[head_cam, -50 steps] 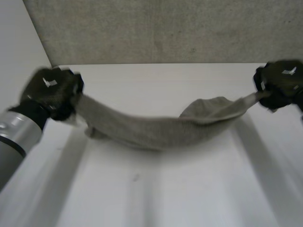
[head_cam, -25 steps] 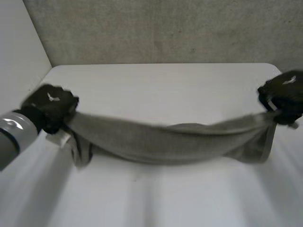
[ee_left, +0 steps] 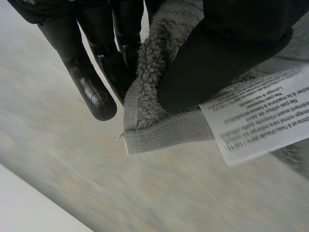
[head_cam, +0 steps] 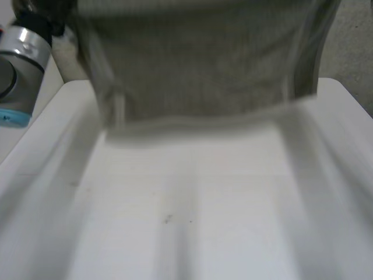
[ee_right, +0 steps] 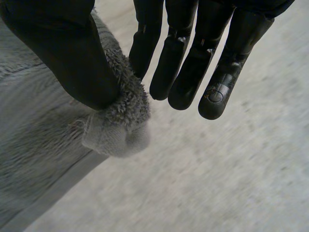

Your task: Fold the towel.

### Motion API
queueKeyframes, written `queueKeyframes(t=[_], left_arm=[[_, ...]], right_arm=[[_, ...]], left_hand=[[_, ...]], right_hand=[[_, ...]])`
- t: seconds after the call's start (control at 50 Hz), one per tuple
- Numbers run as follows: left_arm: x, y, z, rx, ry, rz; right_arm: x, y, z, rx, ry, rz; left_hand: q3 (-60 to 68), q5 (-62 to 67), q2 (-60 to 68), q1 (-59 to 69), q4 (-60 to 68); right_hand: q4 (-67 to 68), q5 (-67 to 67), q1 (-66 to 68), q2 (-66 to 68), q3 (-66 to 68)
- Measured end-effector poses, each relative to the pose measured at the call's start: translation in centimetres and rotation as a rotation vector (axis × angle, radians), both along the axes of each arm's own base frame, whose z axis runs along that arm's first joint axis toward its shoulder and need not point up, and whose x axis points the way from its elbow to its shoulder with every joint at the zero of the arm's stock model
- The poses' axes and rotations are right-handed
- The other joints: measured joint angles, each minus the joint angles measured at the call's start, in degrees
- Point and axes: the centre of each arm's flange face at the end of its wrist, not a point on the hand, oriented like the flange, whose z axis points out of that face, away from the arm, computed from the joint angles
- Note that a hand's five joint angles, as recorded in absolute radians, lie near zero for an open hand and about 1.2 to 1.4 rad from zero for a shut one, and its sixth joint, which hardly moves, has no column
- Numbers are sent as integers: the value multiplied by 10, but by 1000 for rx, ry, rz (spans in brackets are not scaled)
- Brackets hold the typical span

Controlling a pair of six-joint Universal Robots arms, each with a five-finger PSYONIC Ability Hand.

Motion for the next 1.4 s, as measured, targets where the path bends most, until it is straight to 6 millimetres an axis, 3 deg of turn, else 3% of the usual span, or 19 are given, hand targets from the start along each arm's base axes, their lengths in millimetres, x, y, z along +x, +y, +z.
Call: queueKeyframes(t=[0.08,0.14,0.24,0.26,0.38,0.4,0.44,0.54,0.62,0.74,1.04,1.22,1.4], left_arm=[[2,5,5,-22,40,-21],[3,8,-11,48,54,-37],[3,17,-72,275,41,-47],[4,20,-92,339,31,-45],[7,38,-179,593,-33,-31],[7,38,-179,593,-33,-31],[8,47,-209,673,-79,-19],[14,63,-241,739,-200,12],[18,71,-248,743,-278,33],[20,86,-235,745,-319,37],[31,106,-199,825,-291,41],[47,94,-179,939,12,9],[51,83,-177,1061,225,-45]], right_arm=[[-1,5,-5,9,0,8],[-1,7,-26,90,27,22],[2,13,-93,356,103,78],[3,16,-116,439,123,96],[2,33,-200,736,177,141],[2,33,-200,736,177,141],[0,43,-232,841,198,147],[-4,58,-260,943,234,147],[-7,67,-264,969,246,146],[-14,75,-258,972,235,154],[-47,64,-253,982,163,114],[-61,51,-249,979,109,108],[-59,52,-252,999,73,137]], left_hand=[[0,0,0,0,0],[0,0,0,0,0],[0,0,0,0,0],[0,0,0,0,0],[0,0,0,0,0],[0,0,0,0,0],[0,0,0,0,0],[-53,-50,-54,-44,-52],[-142,-140,-149,-136,-143],[-328,-327,-332,-319,-329],[-451,-450,-452,-436,-452],[-466,-465,-466,-450,-467],[-458,-457,-459,-448,-459]], right_hand=[[0,0,4,0,0],[0,0,5,0,0],[0,0,5,0,0],[0,0,5,0,0],[0,0,5,0,0],[0,0,5,0,0],[0,0,5,0,0],[0,0,5,0,0],[0,0,5,0,0],[0,0,5,0,0],[0,0,5,0,0],[0,0,5,0,0],[0,0,5,0,0]])
